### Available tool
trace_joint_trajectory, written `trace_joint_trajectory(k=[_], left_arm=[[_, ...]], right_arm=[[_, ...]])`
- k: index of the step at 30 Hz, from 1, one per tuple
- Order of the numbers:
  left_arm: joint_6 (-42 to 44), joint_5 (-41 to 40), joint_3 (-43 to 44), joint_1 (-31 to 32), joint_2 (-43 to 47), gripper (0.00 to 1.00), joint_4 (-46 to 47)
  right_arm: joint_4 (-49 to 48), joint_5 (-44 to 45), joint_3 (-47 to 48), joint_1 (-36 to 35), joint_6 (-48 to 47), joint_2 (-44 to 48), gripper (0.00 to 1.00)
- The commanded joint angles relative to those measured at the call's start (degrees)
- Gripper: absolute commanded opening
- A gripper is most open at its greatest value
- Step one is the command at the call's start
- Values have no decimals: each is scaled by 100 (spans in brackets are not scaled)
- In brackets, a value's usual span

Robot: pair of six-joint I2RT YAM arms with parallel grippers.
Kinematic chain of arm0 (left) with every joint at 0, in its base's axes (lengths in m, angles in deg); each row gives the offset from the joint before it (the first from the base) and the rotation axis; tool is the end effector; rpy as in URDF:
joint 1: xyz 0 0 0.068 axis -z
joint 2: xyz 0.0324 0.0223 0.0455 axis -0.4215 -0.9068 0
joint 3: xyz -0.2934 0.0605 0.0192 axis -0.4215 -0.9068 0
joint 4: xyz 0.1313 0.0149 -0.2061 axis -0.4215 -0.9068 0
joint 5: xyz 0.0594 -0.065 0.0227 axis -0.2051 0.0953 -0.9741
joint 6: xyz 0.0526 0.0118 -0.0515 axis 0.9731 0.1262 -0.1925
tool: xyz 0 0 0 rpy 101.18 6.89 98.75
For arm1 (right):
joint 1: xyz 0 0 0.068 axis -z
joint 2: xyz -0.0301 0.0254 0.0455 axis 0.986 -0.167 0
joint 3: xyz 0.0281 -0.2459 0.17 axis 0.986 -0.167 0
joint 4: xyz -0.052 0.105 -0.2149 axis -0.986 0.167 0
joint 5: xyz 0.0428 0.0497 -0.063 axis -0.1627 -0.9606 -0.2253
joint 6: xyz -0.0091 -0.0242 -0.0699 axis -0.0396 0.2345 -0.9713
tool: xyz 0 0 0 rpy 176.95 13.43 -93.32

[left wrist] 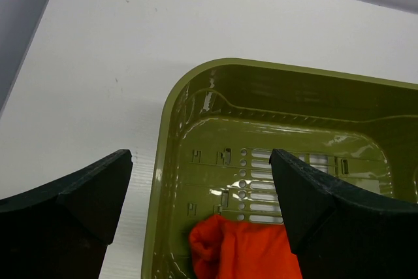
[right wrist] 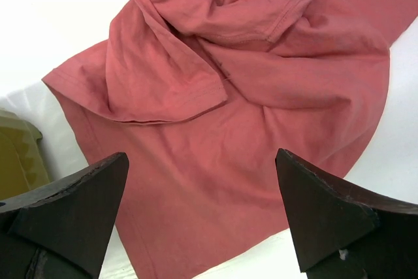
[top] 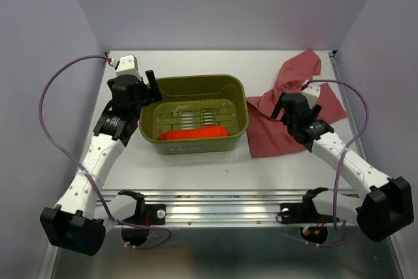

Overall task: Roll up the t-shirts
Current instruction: Move the bin to the center of the board.

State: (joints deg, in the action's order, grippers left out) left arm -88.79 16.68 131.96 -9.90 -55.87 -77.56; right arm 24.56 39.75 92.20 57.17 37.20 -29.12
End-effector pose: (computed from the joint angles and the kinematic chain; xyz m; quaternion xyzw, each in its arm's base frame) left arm 0.2260 -0.0439 0.3918 -0.0641 0.7856 -0.0457 0.6137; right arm 0.2234 0.0566 0.2872 0.1901 0.8472 -0.0537 0.4932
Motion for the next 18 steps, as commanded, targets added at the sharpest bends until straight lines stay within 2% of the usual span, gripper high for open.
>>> trace_joint_trajectory(k=[1,7,11,14,18], left_arm=[[-34,99,165,27,57,99,248],[-61,-59,156,27,102,99,266],[106,212,322,79,-39,99,11],[133,239,419,368,-101,99,-77],[63,222,524,1062,-136,99,-156]], right_arm=[[1,235,156,2,136,-27,100],[27,112,103,2,119,-53,100],[36,-20,41,2,66,35,100],[19,-142,-29,2,31,114,100],[27,-336,-117,2,40,62,100]])
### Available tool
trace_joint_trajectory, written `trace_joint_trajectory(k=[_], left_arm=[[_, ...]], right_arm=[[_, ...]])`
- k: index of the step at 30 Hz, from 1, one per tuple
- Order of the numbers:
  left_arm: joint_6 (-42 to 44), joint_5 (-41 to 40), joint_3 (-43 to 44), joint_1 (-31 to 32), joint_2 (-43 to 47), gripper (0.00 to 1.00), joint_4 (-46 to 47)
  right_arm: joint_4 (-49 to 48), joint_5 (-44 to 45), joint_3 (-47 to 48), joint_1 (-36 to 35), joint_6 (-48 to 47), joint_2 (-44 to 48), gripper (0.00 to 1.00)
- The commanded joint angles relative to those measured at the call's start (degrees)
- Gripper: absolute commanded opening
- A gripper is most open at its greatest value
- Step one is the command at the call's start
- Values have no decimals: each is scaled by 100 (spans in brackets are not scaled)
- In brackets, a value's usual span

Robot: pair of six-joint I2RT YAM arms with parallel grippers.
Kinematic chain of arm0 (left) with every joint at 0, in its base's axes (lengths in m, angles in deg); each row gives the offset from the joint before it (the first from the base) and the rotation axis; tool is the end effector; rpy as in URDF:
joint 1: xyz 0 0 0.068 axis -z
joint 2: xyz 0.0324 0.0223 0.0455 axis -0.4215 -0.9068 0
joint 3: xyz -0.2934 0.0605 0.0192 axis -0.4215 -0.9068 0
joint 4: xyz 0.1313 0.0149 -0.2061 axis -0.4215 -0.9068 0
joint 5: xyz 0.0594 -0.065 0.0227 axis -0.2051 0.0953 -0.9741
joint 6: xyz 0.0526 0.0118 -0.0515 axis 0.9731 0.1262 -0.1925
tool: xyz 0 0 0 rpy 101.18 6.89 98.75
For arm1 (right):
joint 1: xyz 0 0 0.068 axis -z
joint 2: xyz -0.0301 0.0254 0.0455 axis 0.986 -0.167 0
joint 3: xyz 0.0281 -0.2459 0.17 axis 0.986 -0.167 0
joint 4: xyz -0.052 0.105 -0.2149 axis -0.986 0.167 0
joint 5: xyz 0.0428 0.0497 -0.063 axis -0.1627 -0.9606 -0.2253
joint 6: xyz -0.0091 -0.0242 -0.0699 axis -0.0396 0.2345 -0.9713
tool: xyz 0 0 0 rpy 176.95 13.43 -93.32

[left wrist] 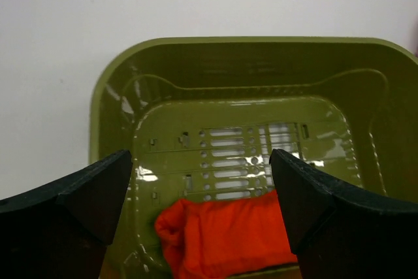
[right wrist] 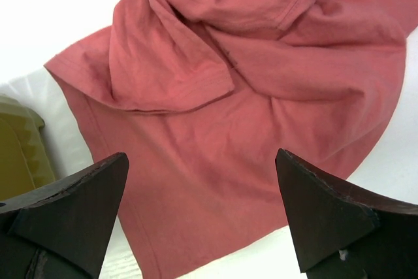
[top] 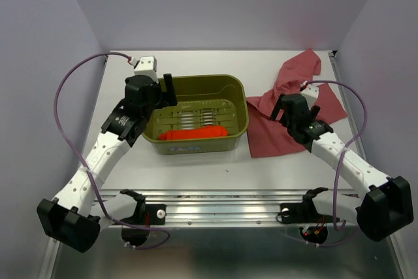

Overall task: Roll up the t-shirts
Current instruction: Move the bin to the center of the board.

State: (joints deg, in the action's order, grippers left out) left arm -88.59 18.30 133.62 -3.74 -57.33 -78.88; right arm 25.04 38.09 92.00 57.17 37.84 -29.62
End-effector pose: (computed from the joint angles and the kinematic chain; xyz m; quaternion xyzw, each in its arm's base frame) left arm 0.2249 -0.0716 0.3936 -0.0104 0.7945 -0.0856 0.6011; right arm 0.2240 0.0585 0.2827 0.1867 0.8548 -0.0443 0.4821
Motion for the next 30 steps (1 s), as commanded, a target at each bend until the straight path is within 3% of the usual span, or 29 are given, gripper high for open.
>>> trace_joint_trajectory(k=[1,14,21,30], left_arm=[[25,16,394,717,-85,99,-77],[-309,87,1342,2669,-1334,99,-508],[-300,296,1536,2970,-1537,99,-693],[174,1772,1335,3356,-992,96,-1334]], right_arm=[[-21,-292,-115,2,-15,86,100],[-21,-1066,-36,2,-111,-275,100],[-64,-1962,61,2,-358,-591,100],[-346,-2657,-88,2,-314,-600,100]])
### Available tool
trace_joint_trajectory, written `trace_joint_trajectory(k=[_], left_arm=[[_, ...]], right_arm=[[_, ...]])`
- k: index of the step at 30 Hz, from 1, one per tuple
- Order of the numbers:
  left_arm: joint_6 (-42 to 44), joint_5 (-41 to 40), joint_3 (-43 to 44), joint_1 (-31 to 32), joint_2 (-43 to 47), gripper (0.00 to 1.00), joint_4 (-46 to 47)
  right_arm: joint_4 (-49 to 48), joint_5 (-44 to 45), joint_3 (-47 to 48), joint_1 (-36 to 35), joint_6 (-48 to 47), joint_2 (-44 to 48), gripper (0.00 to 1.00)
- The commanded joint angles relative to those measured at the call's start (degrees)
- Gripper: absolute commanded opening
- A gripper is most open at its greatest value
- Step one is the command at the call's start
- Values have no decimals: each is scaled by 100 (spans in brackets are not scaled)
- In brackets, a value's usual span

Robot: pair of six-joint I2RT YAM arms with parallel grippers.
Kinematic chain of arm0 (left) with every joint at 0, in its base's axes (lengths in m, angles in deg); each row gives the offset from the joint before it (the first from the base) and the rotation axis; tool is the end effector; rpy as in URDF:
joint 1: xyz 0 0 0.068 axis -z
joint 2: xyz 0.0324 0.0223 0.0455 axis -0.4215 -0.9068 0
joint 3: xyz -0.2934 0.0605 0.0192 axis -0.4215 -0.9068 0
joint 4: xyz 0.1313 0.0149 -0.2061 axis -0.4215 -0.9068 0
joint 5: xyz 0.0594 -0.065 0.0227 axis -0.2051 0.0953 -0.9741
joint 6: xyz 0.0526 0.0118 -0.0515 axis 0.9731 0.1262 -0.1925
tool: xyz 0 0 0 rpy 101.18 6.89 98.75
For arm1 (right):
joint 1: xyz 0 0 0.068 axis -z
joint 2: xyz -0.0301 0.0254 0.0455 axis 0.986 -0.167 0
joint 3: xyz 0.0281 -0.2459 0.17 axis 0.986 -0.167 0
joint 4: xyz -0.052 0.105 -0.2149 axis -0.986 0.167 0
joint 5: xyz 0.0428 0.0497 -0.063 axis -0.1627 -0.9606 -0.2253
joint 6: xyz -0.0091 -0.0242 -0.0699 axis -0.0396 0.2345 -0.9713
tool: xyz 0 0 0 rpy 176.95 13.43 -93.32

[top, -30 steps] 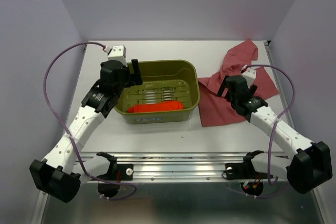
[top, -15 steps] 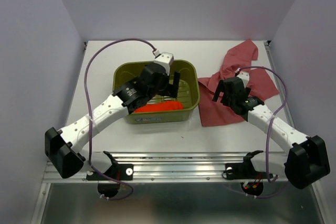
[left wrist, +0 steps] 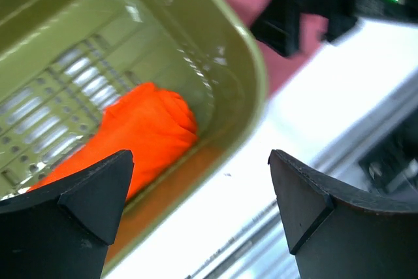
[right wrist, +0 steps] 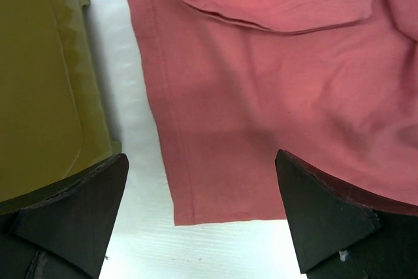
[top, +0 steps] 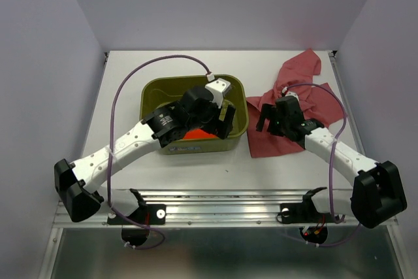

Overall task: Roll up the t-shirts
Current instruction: Move the bin to the center of the board.

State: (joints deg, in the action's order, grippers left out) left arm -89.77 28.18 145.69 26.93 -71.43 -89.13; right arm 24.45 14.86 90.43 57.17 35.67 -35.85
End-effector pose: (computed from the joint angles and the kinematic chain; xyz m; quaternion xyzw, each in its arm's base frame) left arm 0.1851 -0.2296 0.3847 0.2650 0.8146 -0.2573 0.4471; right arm 0.2339 0.0882 0.2444 0.0842 0.9229 0.0874 0.3655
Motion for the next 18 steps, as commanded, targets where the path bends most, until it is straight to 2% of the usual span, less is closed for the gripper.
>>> trace_joint_trajectory(k=[1,8,18], left_arm=[[301,864,93,368,471,95,-335],[205,883,-118,685,498,95,-309],[380,2200,-452,958,366,94,-257]], right_arm=[[-287,-317,78,2,-106,-12,100],[-453,-675,148,2,-150,-153,100],[-893,-1213,542,-235,192,-610,100]])
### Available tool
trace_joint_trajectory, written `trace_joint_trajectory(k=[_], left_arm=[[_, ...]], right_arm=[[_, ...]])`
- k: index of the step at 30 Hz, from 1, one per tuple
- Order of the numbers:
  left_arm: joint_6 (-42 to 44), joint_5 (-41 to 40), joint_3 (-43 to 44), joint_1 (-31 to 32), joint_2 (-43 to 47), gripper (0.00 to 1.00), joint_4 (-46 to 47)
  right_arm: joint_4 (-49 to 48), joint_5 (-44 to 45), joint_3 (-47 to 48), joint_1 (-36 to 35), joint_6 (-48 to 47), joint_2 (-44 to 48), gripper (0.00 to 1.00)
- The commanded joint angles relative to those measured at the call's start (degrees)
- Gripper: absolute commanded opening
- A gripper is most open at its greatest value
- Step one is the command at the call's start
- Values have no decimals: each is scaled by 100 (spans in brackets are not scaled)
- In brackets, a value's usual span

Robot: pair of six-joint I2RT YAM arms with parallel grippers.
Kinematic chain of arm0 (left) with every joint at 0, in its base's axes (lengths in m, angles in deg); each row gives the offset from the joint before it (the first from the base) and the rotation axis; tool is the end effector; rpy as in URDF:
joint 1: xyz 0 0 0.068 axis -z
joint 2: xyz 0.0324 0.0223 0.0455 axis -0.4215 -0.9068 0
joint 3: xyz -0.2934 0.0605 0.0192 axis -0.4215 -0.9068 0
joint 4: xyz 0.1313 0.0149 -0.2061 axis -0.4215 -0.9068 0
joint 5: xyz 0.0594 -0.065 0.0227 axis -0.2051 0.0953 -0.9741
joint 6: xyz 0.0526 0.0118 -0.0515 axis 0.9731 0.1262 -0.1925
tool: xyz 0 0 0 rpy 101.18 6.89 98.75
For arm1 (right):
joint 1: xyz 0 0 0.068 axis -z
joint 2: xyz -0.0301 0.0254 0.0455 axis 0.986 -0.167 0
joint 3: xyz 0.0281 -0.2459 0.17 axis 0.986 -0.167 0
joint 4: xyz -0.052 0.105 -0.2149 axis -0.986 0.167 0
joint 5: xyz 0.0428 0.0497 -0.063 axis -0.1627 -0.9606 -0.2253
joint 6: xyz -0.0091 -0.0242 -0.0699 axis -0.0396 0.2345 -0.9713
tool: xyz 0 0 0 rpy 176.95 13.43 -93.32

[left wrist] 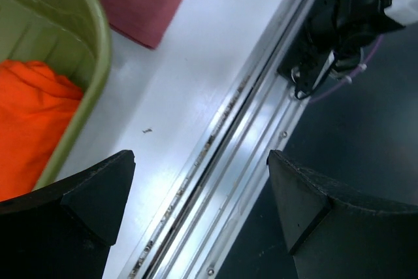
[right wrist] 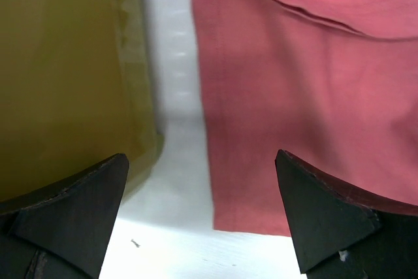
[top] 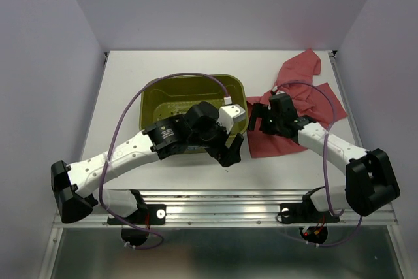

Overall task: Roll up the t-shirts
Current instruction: Move the bin to the center of the board.

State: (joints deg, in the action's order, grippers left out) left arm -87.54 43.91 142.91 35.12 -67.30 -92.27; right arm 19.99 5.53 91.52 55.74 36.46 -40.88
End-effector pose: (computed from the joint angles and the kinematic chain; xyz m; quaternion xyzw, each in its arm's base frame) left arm 0.1234 -0.2408 0.3809 0.4024 0.7618 -0.3668 0.3509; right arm 0.2478 0.1125 0.2359 0.0493 0.9269 0.1642 0.3339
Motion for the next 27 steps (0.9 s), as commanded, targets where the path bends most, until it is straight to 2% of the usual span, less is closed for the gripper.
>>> trace_joint_trajectory(k=[1,6,10,12,17,20,22,27], left_arm=[[158,627,-236,173,-169,94,67],[114,400,-420,376,-592,93,312],[113,-461,-596,367,-986,93,559],[105,-829,-597,350,-1145,93,638],[131,-1165,-623,139,-1559,93,884],[88,-1464,-728,-230,-1673,93,1112],[52,-1342,-807,-519,-1752,94,1253],[44,-1473,-764,-1283,-1840,93,1587]], right_arm=[[-439,-280,495,-93,123,-203,100],[-88,71,847,-93,-61,-336,100],[351,975,1032,-93,-71,-284,100],[545,1722,1049,-93,-114,-91,100],[992,2698,1225,248,-308,182,100],[1108,2604,1252,846,-396,218,100],[1099,2516,1164,1301,-422,192,100],[968,1980,1146,1893,-413,-265,100]])
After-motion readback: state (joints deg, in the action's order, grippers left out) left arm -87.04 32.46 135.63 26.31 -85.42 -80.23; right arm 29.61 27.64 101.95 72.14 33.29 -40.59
